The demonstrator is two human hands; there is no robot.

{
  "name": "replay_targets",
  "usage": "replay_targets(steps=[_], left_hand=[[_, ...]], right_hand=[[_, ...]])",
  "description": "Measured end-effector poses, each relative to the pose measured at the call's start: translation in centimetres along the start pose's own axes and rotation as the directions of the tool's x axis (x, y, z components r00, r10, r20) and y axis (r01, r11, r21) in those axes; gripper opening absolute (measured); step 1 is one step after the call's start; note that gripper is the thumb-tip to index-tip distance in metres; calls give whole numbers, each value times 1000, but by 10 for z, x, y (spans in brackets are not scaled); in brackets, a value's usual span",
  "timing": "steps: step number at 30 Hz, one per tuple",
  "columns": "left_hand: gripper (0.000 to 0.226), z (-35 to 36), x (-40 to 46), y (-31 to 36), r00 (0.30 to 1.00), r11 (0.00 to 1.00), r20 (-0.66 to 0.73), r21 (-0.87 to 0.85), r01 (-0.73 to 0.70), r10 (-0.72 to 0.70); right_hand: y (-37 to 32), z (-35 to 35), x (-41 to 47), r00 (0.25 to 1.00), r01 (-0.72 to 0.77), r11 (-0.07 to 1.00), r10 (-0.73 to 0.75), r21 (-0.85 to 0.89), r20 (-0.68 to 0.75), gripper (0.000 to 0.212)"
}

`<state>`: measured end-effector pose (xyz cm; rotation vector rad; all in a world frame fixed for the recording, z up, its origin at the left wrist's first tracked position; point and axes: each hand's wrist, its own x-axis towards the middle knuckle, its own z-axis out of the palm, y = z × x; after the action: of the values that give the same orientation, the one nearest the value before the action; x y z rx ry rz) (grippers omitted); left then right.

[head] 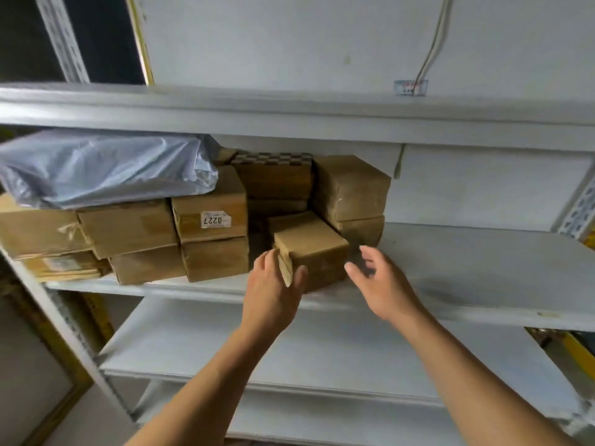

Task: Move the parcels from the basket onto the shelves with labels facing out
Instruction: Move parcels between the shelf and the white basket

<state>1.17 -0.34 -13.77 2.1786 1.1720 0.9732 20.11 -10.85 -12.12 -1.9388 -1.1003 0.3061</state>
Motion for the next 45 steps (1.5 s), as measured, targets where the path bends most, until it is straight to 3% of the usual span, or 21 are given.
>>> replay_targets(steps=[5,8,16,19,24,29,35,40,45], left_hand=[[77,15,43,-8,990,983,79,-138,124,-114],[76,30,57,-12,978,955,113,-225,195,-173],[33,43,57,-3,968,899,99,-359,251,-231],[42,43,47,-5,973,865,78,-447,228,-217],[57,37,17,-13,995,852,17,-516,91,-96],[81,25,-1,-20,999,851,27,-525,-13,32],[80,27,-19,-13,981,797,114,-601,-55,154],[78,57,-32,3,932,722,233,-690,-41,277],[78,103,-54,43,810,654,406,-756,37,423]], right_hand=[[-11,24,51,983,-182,977,183,109,-6,70],[-14,34,65,972,-232,960,225,155,66,68],[-4,41,80,960,-261,927,220,270,172,72],[6,39,76,961,-241,932,190,271,200,78],[11,33,56,971,-183,889,97,421,218,88],[17,23,26,982,-135,886,59,443,181,90],[24,9,-34,998,-63,868,56,493,28,61],[49,-12,-83,978,-97,874,172,476,-116,80],[77,-48,-143,916,-139,872,294,469,-275,60]])
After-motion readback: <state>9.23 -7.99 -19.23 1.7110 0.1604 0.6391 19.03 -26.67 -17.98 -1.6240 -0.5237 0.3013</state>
